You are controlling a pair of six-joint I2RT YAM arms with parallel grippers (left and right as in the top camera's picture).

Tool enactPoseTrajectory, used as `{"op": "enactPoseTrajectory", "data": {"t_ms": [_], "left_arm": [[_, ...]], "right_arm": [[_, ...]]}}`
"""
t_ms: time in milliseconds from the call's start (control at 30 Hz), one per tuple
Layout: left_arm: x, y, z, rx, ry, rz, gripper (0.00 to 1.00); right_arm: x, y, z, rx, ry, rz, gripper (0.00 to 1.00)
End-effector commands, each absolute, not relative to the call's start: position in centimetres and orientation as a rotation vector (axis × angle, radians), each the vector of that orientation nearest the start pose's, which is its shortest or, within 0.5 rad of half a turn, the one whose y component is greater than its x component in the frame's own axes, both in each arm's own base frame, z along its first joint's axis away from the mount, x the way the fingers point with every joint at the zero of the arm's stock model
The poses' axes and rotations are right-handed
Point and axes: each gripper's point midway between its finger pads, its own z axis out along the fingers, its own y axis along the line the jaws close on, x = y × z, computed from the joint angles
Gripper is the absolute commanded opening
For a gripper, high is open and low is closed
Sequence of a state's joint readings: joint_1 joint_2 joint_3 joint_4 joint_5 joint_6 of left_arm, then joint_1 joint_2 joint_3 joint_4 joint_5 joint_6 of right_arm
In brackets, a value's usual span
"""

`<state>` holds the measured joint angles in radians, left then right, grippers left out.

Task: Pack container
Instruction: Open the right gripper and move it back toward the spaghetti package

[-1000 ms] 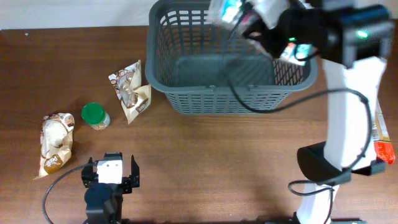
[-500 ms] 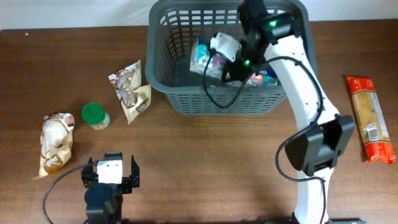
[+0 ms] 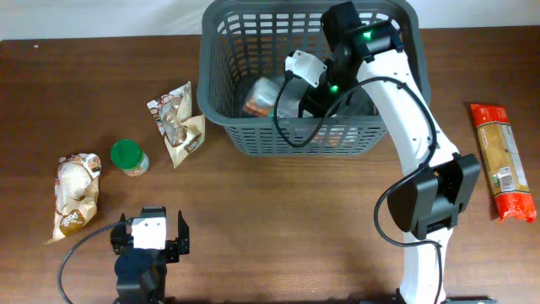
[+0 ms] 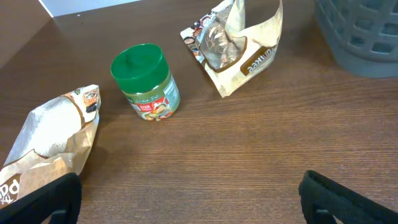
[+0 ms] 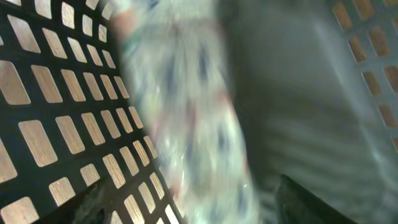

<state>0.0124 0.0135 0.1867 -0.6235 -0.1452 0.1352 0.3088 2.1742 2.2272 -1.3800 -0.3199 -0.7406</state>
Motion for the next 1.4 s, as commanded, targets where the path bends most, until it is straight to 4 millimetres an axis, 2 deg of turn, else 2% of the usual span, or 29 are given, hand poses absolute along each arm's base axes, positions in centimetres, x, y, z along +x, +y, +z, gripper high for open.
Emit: {"op": "enactPoseTrajectory", "data": {"t_ms": [0, 100, 167, 233, 300, 367, 467, 533, 600, 767, 933, 1100, 1233, 1367], "left_arm": [[20.7, 2.5, 11.2, 0.058, 2.018, 0.238, 0.99], [20.7, 2.5, 11.2, 0.058, 2.018, 0.238, 0.99], [20.7, 2.5, 11.2, 0.058, 2.018, 0.238, 0.99], [20.7, 2.5, 11.2, 0.058, 2.018, 0.237, 0.99], [20.7, 2.5, 11.2, 0.058, 2.018, 0.237, 0.99], [20.7, 2.5, 11.2, 0.058, 2.018, 0.237, 0.99], [20.7, 2.5, 11.2, 0.058, 2.018, 0.238, 0.99], [20.7, 2.5, 11.2, 0.058, 2.018, 0.238, 0.99], [20.7, 2.5, 11.2, 0.058, 2.018, 0.238, 0.99], [20.7, 2.5, 11.2, 0.058, 2.018, 0.237, 0.99], [20.7, 2.5, 11.2, 0.058, 2.018, 0.237, 0.99], [20.7, 2.5, 11.2, 0.058, 2.018, 0.238, 0.99], [20.7, 2.5, 11.2, 0.058, 2.018, 0.237, 0.99], [20.7, 2.5, 11.2, 0.058, 2.018, 0.237, 0.99]], "right_arm": [[43.0, 20.0, 19.5, -1.449, 2.349, 0.362, 0.77], [43.7, 20.2, 21.2, -1.386, 2.332, 0.35, 0.82], [44.3, 20.4, 23.0, -1.309, 2.322, 0.346, 0.86], [45.2, 20.3, 25.4, -1.196, 2.312, 0.335, 0.92], [46.3, 19.2, 28.3, -1.029, 2.314, 0.275, 0.96], [47.2, 17.1, 31.7, -0.848, 2.302, 0.179, 1.0], [47.4, 12.6, 36.4, -0.605, 2.27, 0.011, 0.99], [46.7, 9.0, 38.5, -0.468, 2.262, -0.104, 0.99], [45.6, 4.9, 39.6, -0.329, 2.283, -0.215, 0.99], [43.7, -3.7, 38.9, 0.07, 2.368, -0.365, 0.99], [42.8, -10.2, 38.3, 0.378, 2.366, -0.384, 0.99], [41.2, -15.6, 37.3, 0.542, 2.38, -0.44, 0.99], [39.8, -19.6, 35.0, 0.642, 2.452, -0.487, 0.99], [38.0, -22.8, 31.0, 0.714, 2.598, -0.529, 0.99]]}}
